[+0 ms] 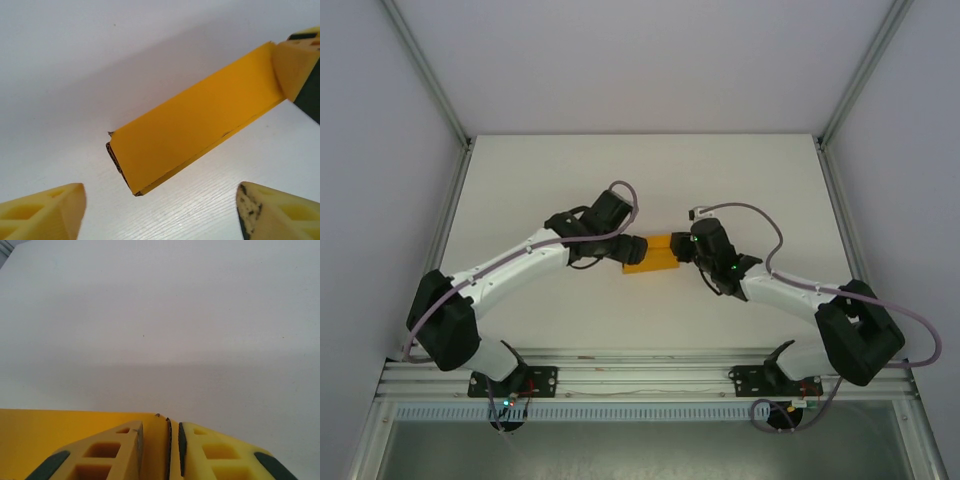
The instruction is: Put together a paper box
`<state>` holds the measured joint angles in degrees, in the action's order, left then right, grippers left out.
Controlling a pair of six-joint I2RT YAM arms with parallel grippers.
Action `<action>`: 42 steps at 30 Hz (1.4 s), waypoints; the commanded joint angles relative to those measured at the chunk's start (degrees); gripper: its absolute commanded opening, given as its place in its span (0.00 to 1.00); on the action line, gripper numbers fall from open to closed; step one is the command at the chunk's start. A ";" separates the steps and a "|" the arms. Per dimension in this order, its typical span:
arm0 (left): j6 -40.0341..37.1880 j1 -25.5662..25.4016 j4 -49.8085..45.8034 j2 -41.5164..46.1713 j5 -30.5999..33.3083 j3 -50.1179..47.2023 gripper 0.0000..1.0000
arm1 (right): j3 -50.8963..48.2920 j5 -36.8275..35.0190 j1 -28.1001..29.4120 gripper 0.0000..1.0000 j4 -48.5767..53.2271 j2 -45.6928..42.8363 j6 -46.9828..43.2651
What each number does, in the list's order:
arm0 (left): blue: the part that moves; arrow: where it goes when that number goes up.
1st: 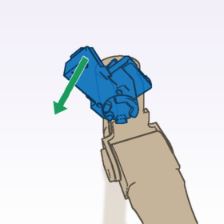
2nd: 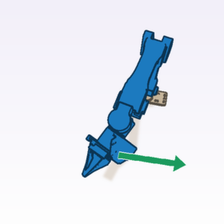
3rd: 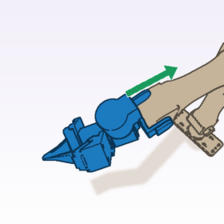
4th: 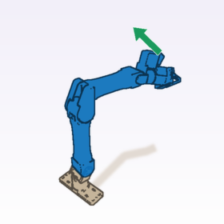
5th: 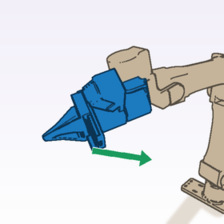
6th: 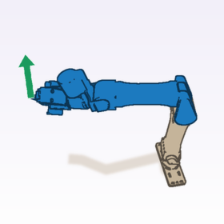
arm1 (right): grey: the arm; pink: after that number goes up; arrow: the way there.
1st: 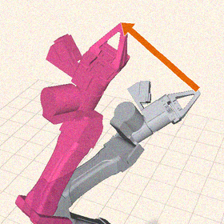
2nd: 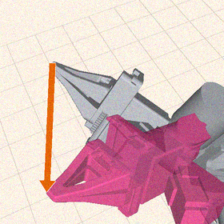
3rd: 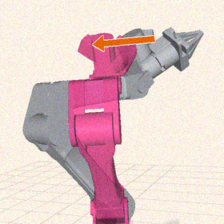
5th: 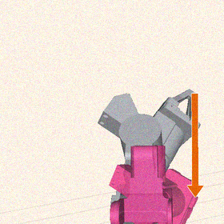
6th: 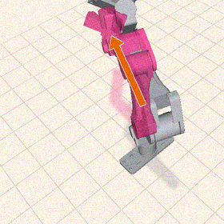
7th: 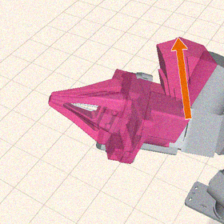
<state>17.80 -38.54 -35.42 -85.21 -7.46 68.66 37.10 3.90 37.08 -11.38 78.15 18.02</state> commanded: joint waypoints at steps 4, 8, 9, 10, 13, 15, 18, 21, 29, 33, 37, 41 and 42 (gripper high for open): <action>6.36 5.66 4.82 -0.02 -4.00 -1.54 0.85 | -4.55 -1.70 0.71 0.25 9.02 3.92 -1.84; 7.67 8.76 12.27 -1.12 -9.59 -6.72 0.80 | -5.80 -2.76 0.73 0.25 6.20 5.53 -3.49; 8.11 9.30 13.04 -1.39 -10.36 -7.63 0.79 | -6.17 -2.81 0.69 0.25 5.44 5.82 -4.08; 7.97 9.75 14.66 -1.45 -11.37 -9.16 0.79 | -6.65 -2.76 0.72 0.24 4.30 6.23 -4.71; 8.58 10.87 19.84 -1.23 -11.94 -14.11 0.74 | -8.12 -2.54 0.72 0.23 1.69 7.20 -5.63; 9.72 11.76 22.97 -1.45 -13.84 -16.91 0.66 | -9.11 -1.65 0.71 0.22 0.09 7.48 -5.63; 11.02 11.78 28.91 -1.19 -16.38 -22.07 0.58 | -11.18 -0.59 0.72 0.22 -2.90 7.03 -5.55; 12.63 11.81 35.20 -1.17 -18.60 -28.00 0.48 | -13.21 0.02 0.64 0.22 -4.99 6.66 -5.62; 15.38 11.82 45.93 -2.28 -21.59 -36.46 0.20 | -17.86 1.45 0.63 0.14 -12.44 9.55 -6.37; 15.58 11.81 46.35 -1.33 -20.11 -37.86 0.06 | -17.78 2.43 0.62 0.02 -13.14 9.58 -5.49; 15.40 11.80 46.05 -0.71 -19.67 -37.42 0.05 | -16.45 2.40 0.64 0.00 -10.66 6.11 -4.96; 14.28 11.62 43.38 0.40 -20.00 -33.81 0.10 | -13.27 1.86 0.67 0.01 -4.61 -0.23 -4.00; 14.14 11.50 41.37 0.93 -19.36 -31.98 0.14 | -12.17 1.27 0.63 0.04 -3.00 -1.95 -3.67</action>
<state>34.33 -26.26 18.57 -82.61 -29.54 35.77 25.52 2.59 37.06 -33.95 77.41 14.57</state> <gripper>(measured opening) 0.123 0.049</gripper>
